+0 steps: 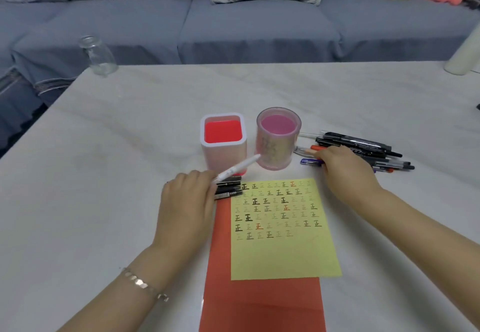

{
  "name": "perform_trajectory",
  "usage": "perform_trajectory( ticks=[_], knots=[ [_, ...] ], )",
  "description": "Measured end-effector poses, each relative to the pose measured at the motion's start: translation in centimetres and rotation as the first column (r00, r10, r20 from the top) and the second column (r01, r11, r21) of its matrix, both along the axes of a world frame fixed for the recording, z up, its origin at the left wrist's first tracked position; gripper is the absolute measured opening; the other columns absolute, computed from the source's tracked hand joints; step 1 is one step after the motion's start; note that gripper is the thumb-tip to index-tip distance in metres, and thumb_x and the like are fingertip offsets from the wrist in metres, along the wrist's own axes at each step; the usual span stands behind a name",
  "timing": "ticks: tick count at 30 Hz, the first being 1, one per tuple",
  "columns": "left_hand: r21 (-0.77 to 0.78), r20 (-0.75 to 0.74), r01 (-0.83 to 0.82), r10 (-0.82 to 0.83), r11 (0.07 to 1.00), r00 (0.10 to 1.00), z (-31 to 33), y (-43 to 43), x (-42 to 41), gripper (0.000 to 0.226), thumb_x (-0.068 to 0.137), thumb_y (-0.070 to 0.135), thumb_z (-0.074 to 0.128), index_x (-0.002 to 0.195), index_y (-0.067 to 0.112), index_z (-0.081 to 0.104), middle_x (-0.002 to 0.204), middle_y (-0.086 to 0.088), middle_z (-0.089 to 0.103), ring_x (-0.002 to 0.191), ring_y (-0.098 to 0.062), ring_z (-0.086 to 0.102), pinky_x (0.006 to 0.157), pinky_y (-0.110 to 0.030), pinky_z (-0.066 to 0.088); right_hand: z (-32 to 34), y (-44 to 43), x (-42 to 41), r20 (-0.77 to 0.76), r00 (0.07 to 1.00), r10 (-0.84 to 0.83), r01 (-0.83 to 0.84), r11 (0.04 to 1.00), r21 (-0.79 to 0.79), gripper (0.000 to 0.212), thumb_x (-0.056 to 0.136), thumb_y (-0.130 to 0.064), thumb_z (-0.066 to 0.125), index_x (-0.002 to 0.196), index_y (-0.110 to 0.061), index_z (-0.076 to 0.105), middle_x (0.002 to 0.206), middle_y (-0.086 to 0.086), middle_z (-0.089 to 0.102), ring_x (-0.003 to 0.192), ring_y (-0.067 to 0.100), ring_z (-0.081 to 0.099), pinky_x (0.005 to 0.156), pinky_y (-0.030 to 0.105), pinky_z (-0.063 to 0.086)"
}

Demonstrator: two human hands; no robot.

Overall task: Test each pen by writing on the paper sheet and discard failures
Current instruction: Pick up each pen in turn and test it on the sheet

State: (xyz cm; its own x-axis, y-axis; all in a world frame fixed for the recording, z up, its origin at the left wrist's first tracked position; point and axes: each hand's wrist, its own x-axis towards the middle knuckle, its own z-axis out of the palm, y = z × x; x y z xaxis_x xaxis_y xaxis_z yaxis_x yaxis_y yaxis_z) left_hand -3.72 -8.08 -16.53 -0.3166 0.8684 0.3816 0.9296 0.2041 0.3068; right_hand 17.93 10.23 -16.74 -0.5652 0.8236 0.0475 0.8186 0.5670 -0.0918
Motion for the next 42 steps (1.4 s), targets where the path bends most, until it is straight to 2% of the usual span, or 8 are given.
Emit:
perform_trajectory(
  ticks=[11,18,24,27,29,32,35,42],
  knots=[
    [-0.120,-0.060,-0.164,0.158,0.979,0.986,-3.3,1.3,-3.4,0.025,0.069,-0.001,0.075,0.091,0.008,0.070,0.085,-0.013,0.064,0.076,-0.037,0.058,0.071,-0.042,0.044,-0.9,0.8,0.7,0.263,0.960,0.091,-0.106,0.993,0.043,0.029,0.096,-0.012,0.037,0.123,-0.011,0.048,0.121,0.011,0.053,0.109,0.028,0.044,0.087,0.035,0.037],
    [0.038,0.085,0.316,-0.318,0.948,0.944,0.6,2.1,4.7,0.047,0.084,0.033,0.045,0.123,0.008,0.049,0.115,-0.011,0.060,0.104,-0.019,0.044,0.091,-0.029,0.031,3.2,-4.9,2.1,-0.259,0.920,0.294,-0.319,0.946,-0.062,0.027,0.096,-0.028,0.038,0.117,-0.023,0.055,0.104,0.001,0.062,0.097,0.023,0.057,0.078,0.041,0.048],
    [-0.065,-0.015,0.364,-0.366,0.929,0.931,1.5,2.0,8.6,0.022,0.087,0.032,0.040,0.091,0.021,0.059,0.064,0.009,0.059,0.053,-0.011,0.056,0.049,-0.021,0.032,4.5,-7.9,3.4,-0.330,0.809,0.486,-0.428,0.873,0.236,0.023,0.087,-0.033,0.049,0.096,-0.020,0.066,0.085,-0.005,0.067,0.083,0.011,0.054,0.078,0.021,0.036],
    [-0.120,0.174,0.259,-0.237,0.958,0.956,2.2,1.2,8.8,0.021,0.099,0.026,0.036,0.114,0.026,0.051,0.081,0.008,0.062,0.073,-0.013,0.058,0.058,-0.025,0.035,4.7,-8.6,4.0,-0.627,0.739,0.246,-0.066,0.953,0.297,0.015,0.080,-0.031,0.061,0.094,-0.025,0.060,0.092,-0.006,0.057,0.092,0.005,0.048,0.087,0.016,0.031],
    [-0.046,0.403,0.244,-0.205,0.969,0.892,2.1,0.4,8.7,0.030,0.100,0.031,0.029,0.127,0.034,0.039,0.090,0.011,0.060,0.080,-0.009,0.053,0.069,-0.026,0.038,5.0,-9.7,3.5,-0.835,0.546,-0.064,0.092,0.996,-0.016,0.028,0.076,-0.037,0.069,0.090,-0.040,0.045,0.081,-0.012,0.049,0.077,-0.005,0.044,0.073,0.009,0.034],
    [-0.007,0.496,0.361,-0.310,0.933,0.811,2.1,0.2,8.9,0.034,0.092,0.036,0.026,0.118,0.031,0.047,0.089,0.015,0.053,0.081,-0.004,0.047,0.073,-0.026,0.038,4.6,-10.7,1.7,-0.810,0.395,-0.433,-0.168,0.833,-0.527,0.026,0.070,-0.039,0.064,0.088,-0.028,0.050,0.057,-0.010,0.049,0.049,0.000,0.043,0.050,0.011,0.036],
    [-0.037,0.463,0.459,-0.392,0.888,0.795,2.3,0.1,9.6,0.037,0.088,0.034,0.024,0.112,0.021,0.049,0.093,0.011,0.045,0.085,-0.009,0.045,0.078,-0.031,0.038,4.0,-11.6,0.0,-0.762,0.418,-0.494,-0.298,0.718,-0.629,0.023,0.078,-0.032,0.054,0.066,-0.012,0.050,0.038,-0.005,0.040,0.036,0.007,0.034,0.039,0.015,0.030],
    [-0.003,0.477,0.491,-0.430,0.871,0.766,2.4,0.0,9.5,0.043,0.088,0.053,0.023,0.100,0.021,0.049,0.071,0.009,0.053,0.067,-0.014,0.047,0.058,-0.028,0.033,3.1,-12.1,-1.3,-0.798,0.311,-0.516,-0.240,0.770,-0.591,0.040,0.080,-0.040,0.052,0.048,-0.021,0.037,0.041,-0.008,0.032,0.038,0.005,0.029,0.039,0.014,0.026]
  ],
)
